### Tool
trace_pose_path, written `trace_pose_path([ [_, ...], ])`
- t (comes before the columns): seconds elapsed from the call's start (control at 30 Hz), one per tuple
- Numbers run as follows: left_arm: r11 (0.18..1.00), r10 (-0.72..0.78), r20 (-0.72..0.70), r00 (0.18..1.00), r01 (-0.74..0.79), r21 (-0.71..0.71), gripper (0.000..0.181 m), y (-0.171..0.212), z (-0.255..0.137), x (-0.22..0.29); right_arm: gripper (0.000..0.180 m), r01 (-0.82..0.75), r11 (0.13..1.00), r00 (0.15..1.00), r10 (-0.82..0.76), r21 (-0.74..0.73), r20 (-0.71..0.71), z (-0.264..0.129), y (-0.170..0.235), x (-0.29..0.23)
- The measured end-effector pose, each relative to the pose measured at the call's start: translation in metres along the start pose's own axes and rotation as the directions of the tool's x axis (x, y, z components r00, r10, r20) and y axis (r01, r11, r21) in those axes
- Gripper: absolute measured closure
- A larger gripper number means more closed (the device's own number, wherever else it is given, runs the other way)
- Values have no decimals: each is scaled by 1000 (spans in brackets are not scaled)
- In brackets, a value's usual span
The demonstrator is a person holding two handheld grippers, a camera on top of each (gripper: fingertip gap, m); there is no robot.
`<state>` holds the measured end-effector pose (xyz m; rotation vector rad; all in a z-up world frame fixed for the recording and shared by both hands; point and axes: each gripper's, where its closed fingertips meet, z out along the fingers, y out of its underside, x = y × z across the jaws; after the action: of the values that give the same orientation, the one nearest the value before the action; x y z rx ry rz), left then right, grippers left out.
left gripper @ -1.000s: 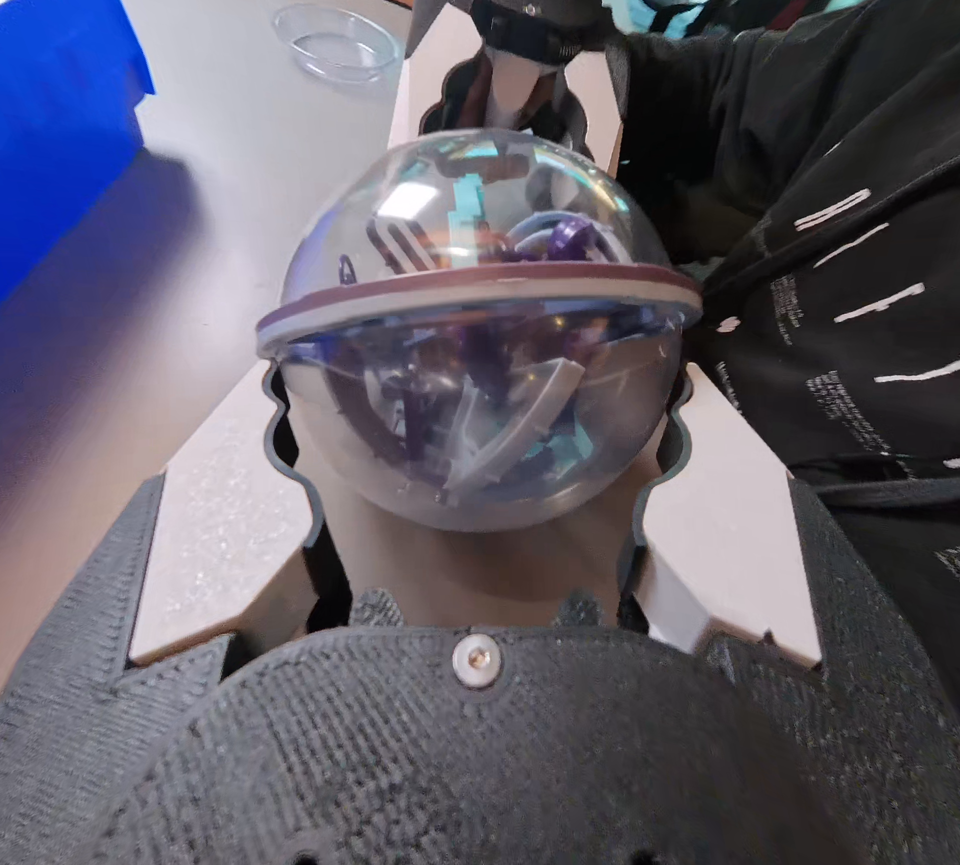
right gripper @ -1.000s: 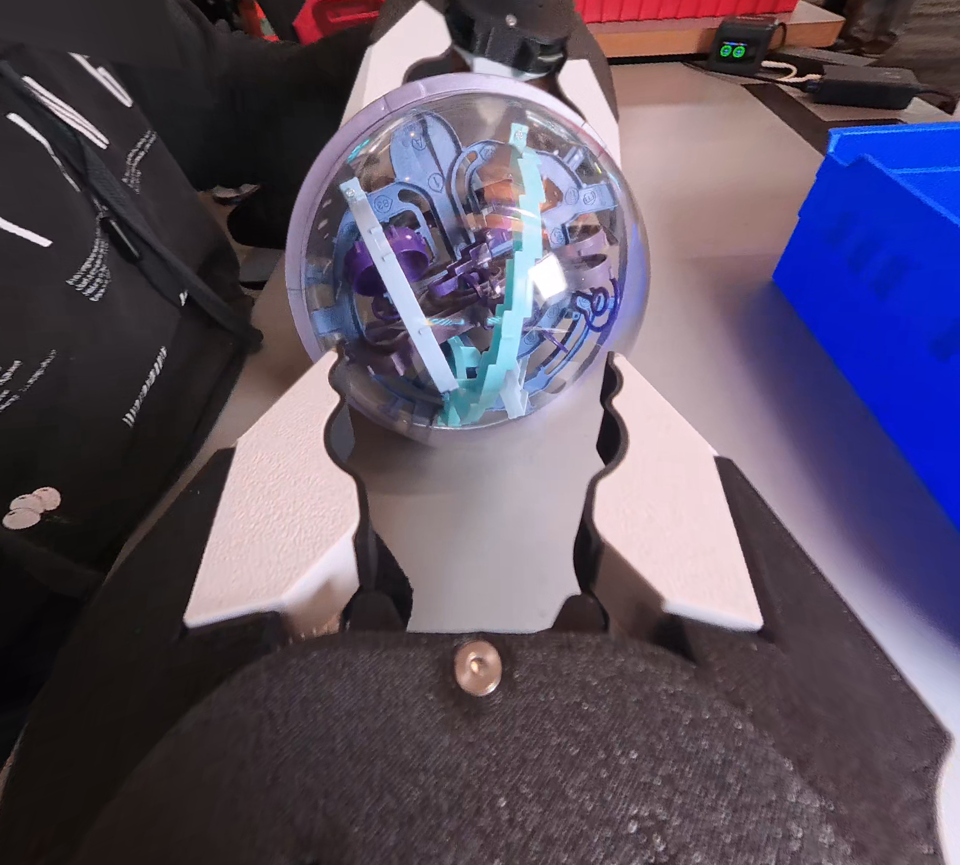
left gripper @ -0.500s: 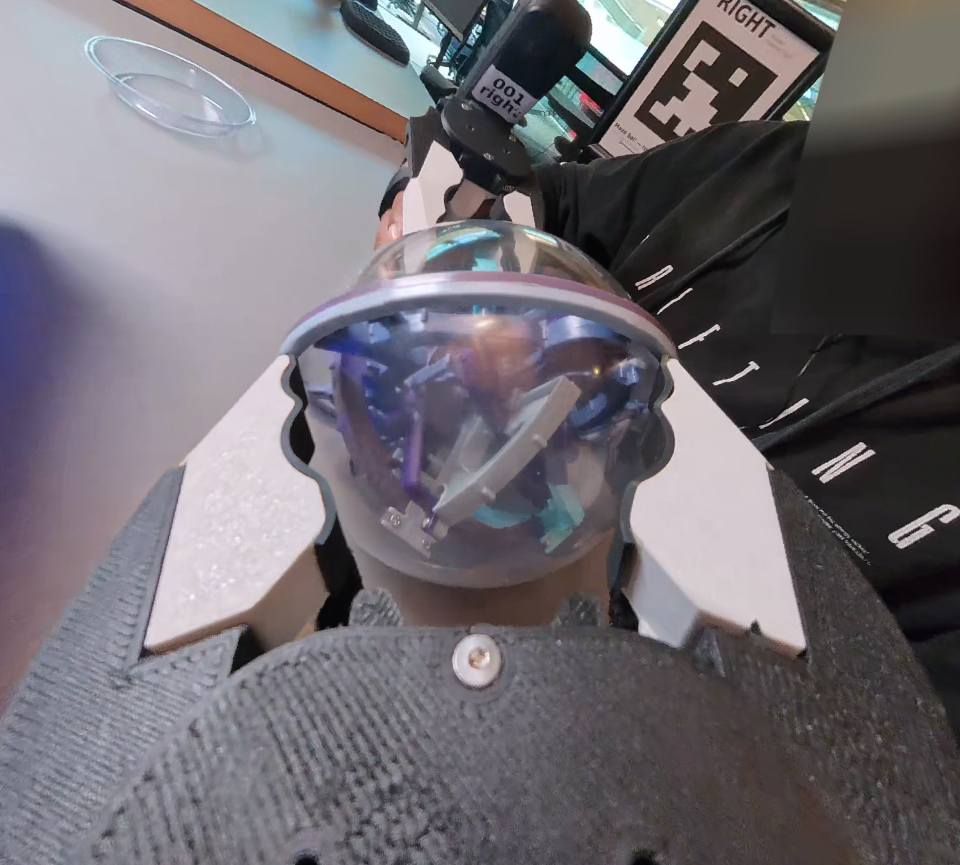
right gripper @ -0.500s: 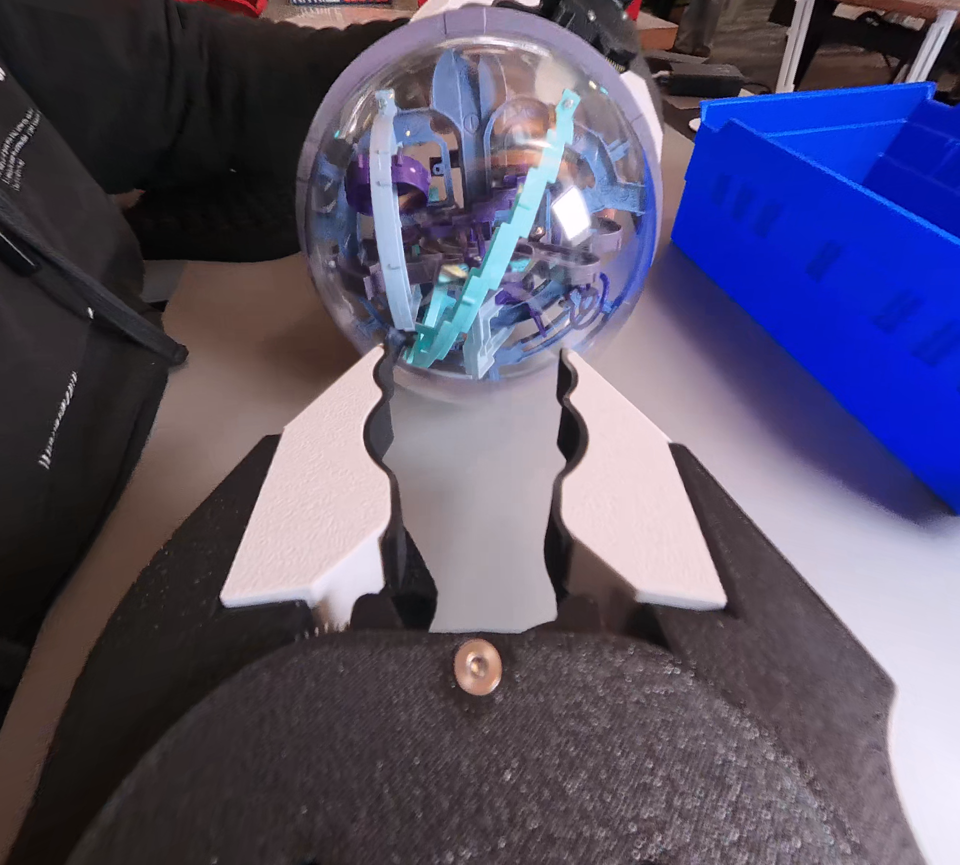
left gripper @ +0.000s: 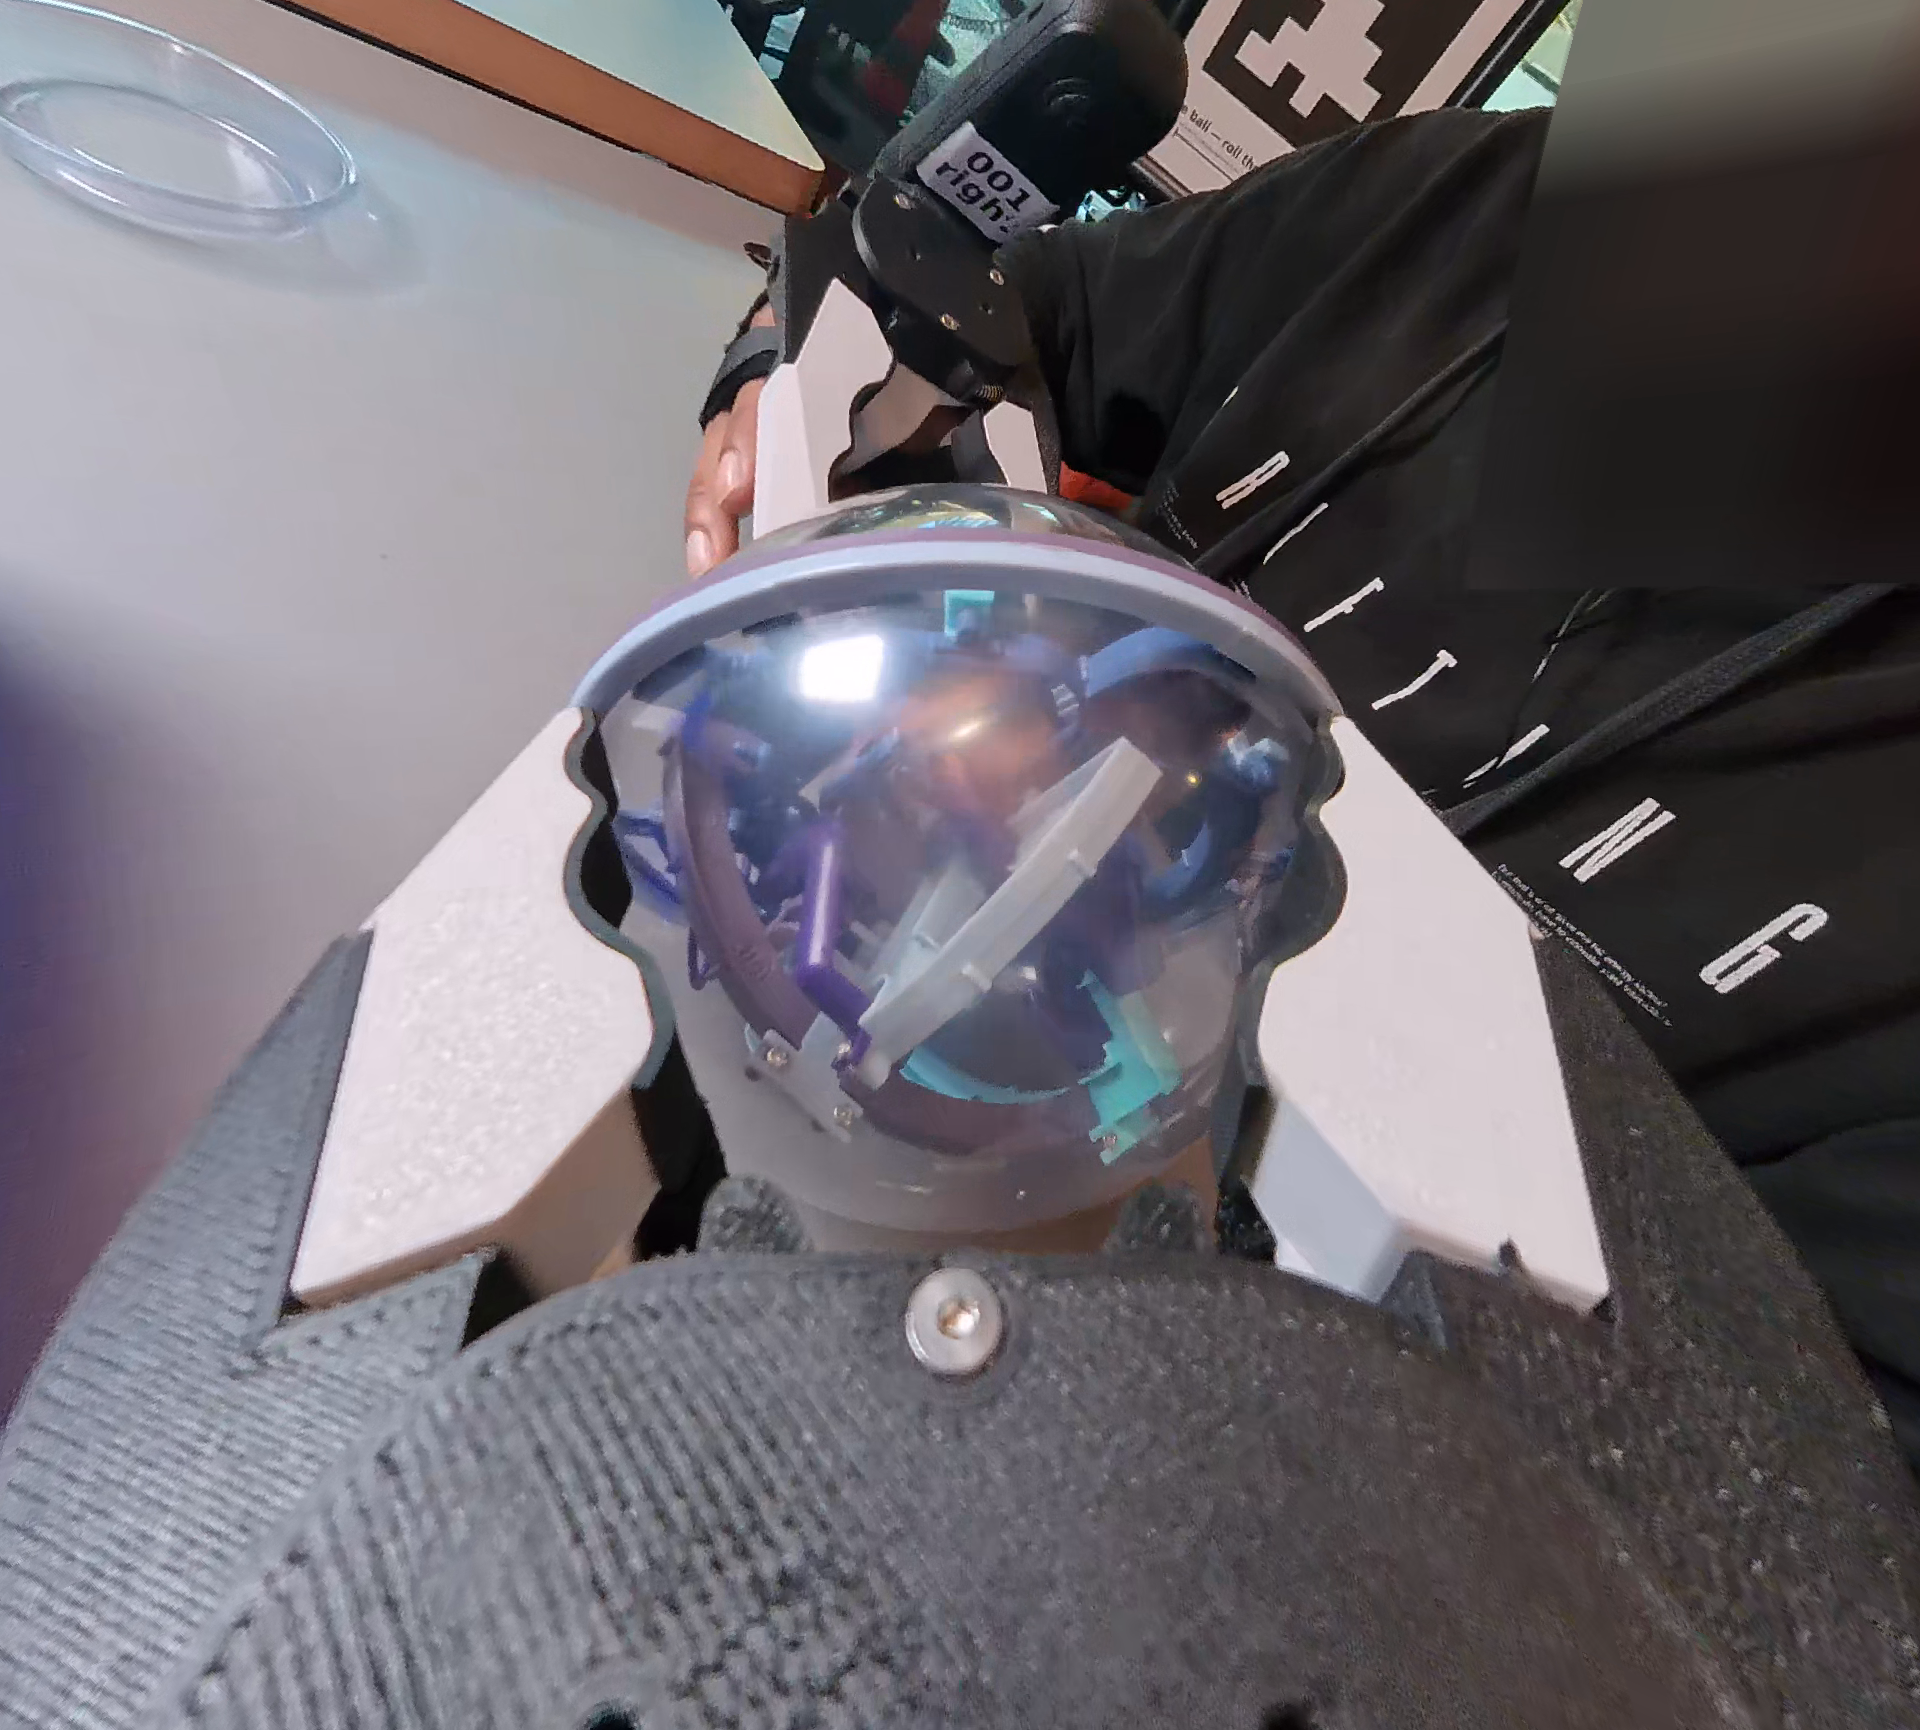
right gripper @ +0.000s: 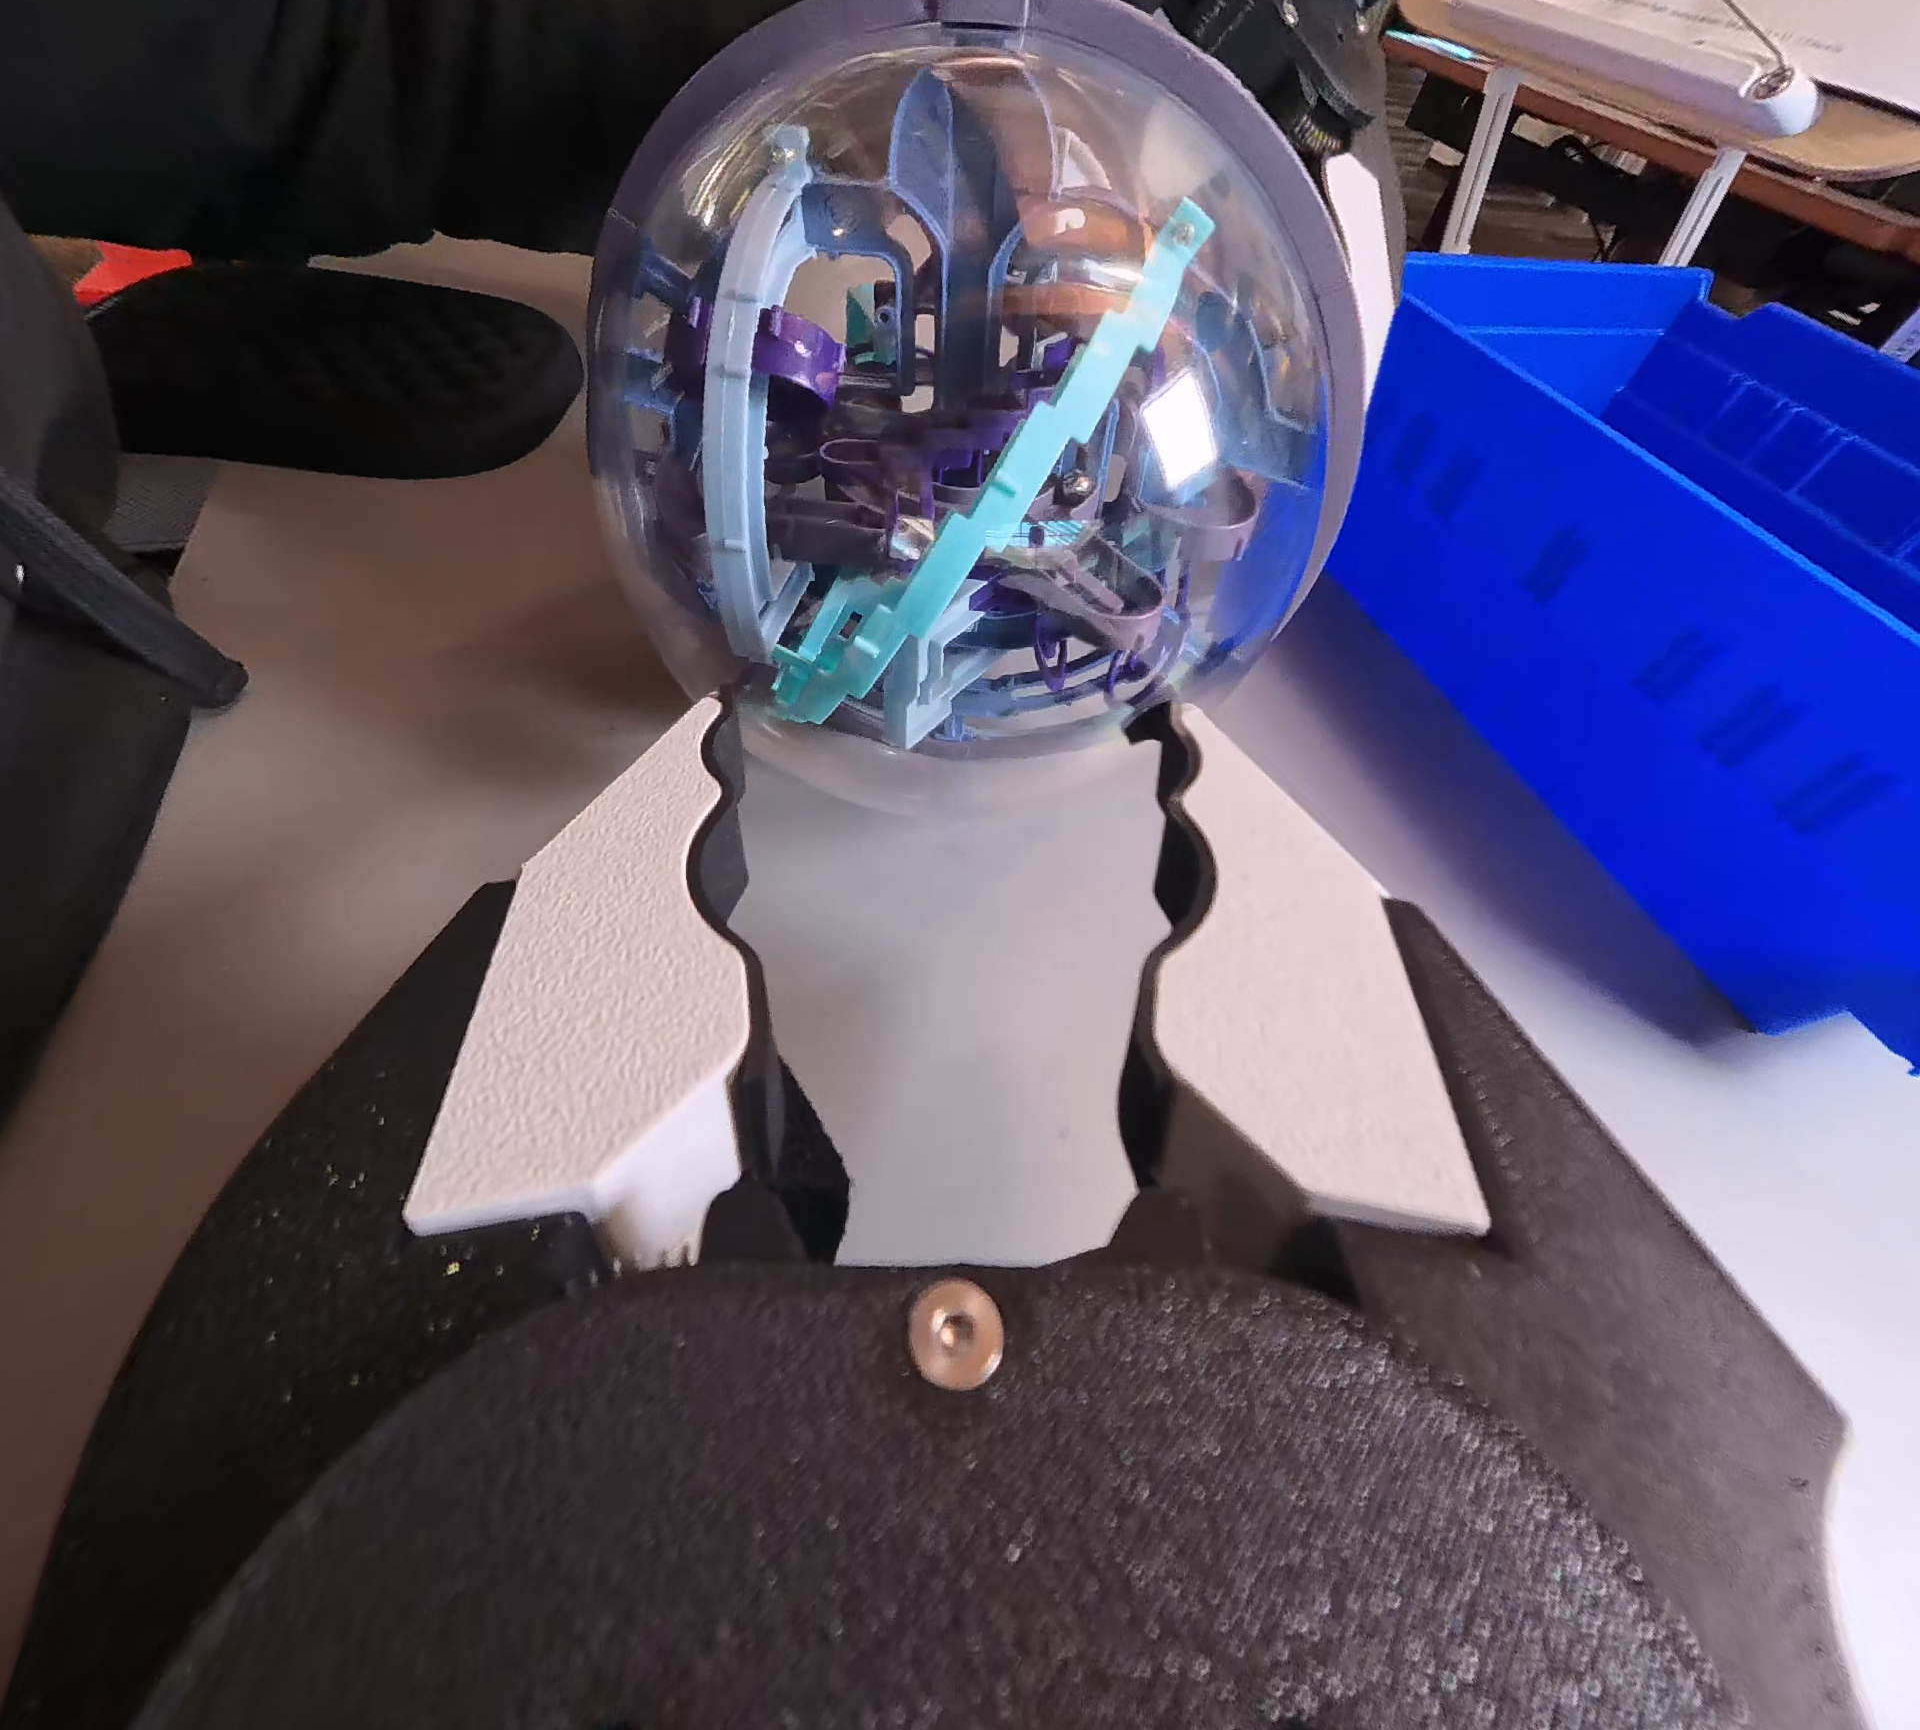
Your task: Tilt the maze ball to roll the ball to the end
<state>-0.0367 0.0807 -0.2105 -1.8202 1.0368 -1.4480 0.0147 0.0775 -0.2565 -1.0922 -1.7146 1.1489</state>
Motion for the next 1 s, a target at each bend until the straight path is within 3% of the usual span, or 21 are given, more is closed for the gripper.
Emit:
trace_pose_path([
  [0.23, 1000, -13, -21, 1000, 13, -2, 52, -6, 7, -3, 93, 14, 1000, 1000, -14, -13, -18, 2, 5, 1],
  [1.0, 996, -62, -8, 998, 62, 56, 60, -19, 7, -16, 95, -94, 996, 996, 94, 2, -5, 0, 13, 10],
])
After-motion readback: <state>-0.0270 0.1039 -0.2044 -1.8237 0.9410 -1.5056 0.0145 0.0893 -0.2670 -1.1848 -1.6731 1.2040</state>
